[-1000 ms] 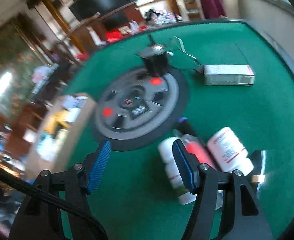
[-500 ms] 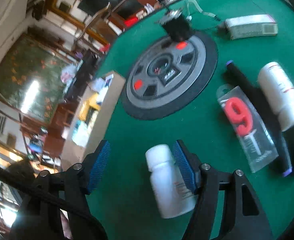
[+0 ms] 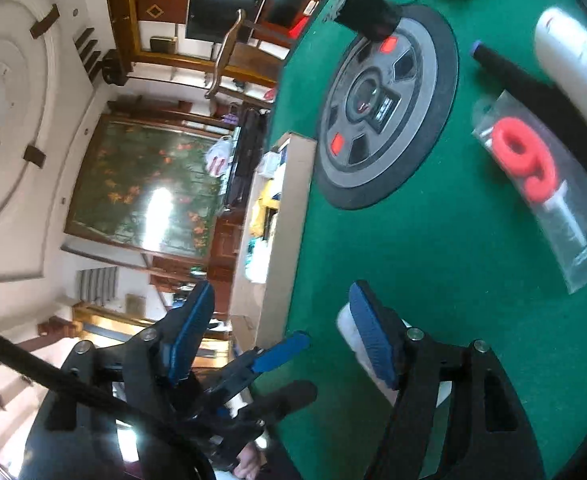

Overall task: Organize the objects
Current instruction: 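Grasp the white medicine bottle with the left tool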

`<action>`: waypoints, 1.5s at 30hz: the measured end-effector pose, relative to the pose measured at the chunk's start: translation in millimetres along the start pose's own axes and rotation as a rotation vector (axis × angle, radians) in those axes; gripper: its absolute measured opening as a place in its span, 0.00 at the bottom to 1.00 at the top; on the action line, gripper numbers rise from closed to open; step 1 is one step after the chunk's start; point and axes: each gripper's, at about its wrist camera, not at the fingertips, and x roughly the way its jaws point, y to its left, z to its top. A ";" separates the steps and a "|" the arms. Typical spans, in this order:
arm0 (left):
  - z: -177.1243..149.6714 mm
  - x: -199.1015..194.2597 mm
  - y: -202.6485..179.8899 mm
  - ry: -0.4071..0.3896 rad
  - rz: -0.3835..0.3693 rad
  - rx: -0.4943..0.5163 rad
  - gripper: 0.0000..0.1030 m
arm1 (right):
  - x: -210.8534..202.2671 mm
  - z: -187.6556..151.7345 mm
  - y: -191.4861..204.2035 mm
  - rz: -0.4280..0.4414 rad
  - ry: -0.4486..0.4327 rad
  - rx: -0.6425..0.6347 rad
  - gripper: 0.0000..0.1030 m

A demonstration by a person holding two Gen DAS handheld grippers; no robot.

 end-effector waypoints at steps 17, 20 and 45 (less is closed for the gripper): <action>16.0 36.0 -26.1 0.070 0.004 0.079 0.60 | -9.1 -0.1 -9.3 0.065 0.011 0.046 0.73; 23.8 44.8 -32.9 0.062 -0.011 0.078 0.63 | -14.5 1.2 -22.3 0.102 -0.021 0.106 0.73; 33.8 61.5 -39.5 0.029 -0.008 0.082 0.74 | -55.4 3.7 8.6 0.102 -0.272 0.082 0.88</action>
